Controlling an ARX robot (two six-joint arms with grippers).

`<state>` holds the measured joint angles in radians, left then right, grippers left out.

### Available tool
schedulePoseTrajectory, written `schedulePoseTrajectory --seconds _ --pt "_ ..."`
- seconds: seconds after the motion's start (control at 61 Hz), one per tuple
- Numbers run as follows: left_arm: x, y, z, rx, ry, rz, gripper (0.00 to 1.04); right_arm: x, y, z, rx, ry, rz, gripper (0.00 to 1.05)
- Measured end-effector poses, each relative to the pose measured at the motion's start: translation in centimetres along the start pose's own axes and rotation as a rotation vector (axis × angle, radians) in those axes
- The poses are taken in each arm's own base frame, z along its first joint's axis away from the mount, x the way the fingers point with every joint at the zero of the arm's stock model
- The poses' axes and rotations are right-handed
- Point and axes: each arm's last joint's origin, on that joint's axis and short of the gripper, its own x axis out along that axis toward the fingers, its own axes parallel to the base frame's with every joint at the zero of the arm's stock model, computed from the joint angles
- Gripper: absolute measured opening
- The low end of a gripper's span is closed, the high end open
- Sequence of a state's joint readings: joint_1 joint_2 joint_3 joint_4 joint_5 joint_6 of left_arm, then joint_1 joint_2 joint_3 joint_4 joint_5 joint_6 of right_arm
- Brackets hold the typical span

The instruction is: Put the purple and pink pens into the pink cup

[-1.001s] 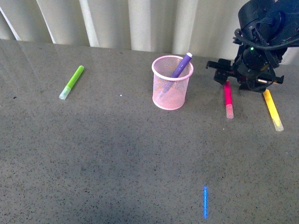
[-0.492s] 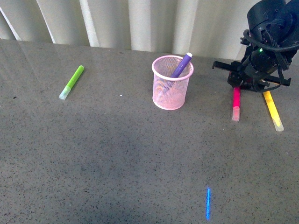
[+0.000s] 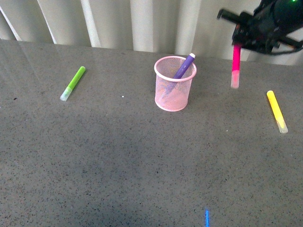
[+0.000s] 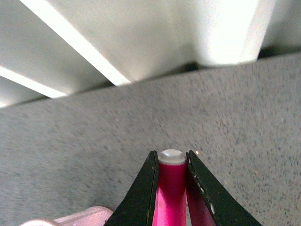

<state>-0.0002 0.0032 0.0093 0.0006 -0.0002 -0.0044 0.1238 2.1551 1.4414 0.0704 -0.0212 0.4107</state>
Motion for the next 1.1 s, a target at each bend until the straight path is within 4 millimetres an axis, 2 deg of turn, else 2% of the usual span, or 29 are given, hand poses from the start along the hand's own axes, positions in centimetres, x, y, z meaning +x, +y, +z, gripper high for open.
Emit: schedulePoseTrajectory --seconds 0.098,0.148,0.246,0.263,0.279,0.312,0.377,0.427,0.509,0.623,0.755,0.952,1.099 --pt "0.0 0.0 0.0 0.000 0.000 0.000 0.98 -2.6 0.7 1.6 -0.012 -0.101 0.054 0.12" --pt "0.0 0.0 0.0 0.000 0.000 0.000 0.98 -4.6 1.3 1.4 -0.026 -0.175 0.070 0.12" --pt "0.0 0.0 0.0 0.000 0.002 0.001 0.98 -10.9 2.0 -2.1 -0.085 -0.297 0.119 0.12" --pt "0.0 0.0 0.0 0.000 0.003 0.000 0.98 -11.1 2.0 -2.3 -0.086 -0.303 0.123 0.12" --pt "0.0 0.0 0.0 0.000 0.002 0.000 0.98 -12.5 2.3 -3.2 -0.113 -0.337 0.153 0.12" --pt "0.0 0.0 0.0 0.000 0.001 -0.002 0.98 -13.8 2.7 -4.1 -0.141 -0.383 0.197 0.12" --pt "0.0 0.0 0.0 0.000 -0.002 -0.001 0.98 -15.6 3.4 -6.0 -0.200 -0.466 0.258 0.12" --pt "0.0 0.0 0.0 0.000 -0.002 -0.001 0.98 -16.0 3.7 -7.8 -0.244 -0.496 0.307 0.12" --pt "0.0 0.0 0.0 0.000 -0.002 0.001 0.98 -15.1 4.0 -10.0 -0.289 -0.510 0.308 0.12" --pt "0.0 0.0 0.0 0.000 -0.002 0.000 0.98 -13.6 4.6 -11.0 -0.311 -0.532 0.298 0.12" --pt "0.0 0.0 0.0 0.000 -0.002 0.000 0.98 -11.5 5.5 -9.9 -0.331 -0.617 0.305 0.12" --pt "0.0 0.0 0.0 0.000 -0.002 0.000 0.98 -7.5 5.0 -8.6 -0.340 -0.589 0.260 0.12" --pt "0.0 0.0 0.0 0.000 -0.003 0.000 0.98 -1.1 4.7 -5.0 -0.339 -0.553 0.254 0.12"
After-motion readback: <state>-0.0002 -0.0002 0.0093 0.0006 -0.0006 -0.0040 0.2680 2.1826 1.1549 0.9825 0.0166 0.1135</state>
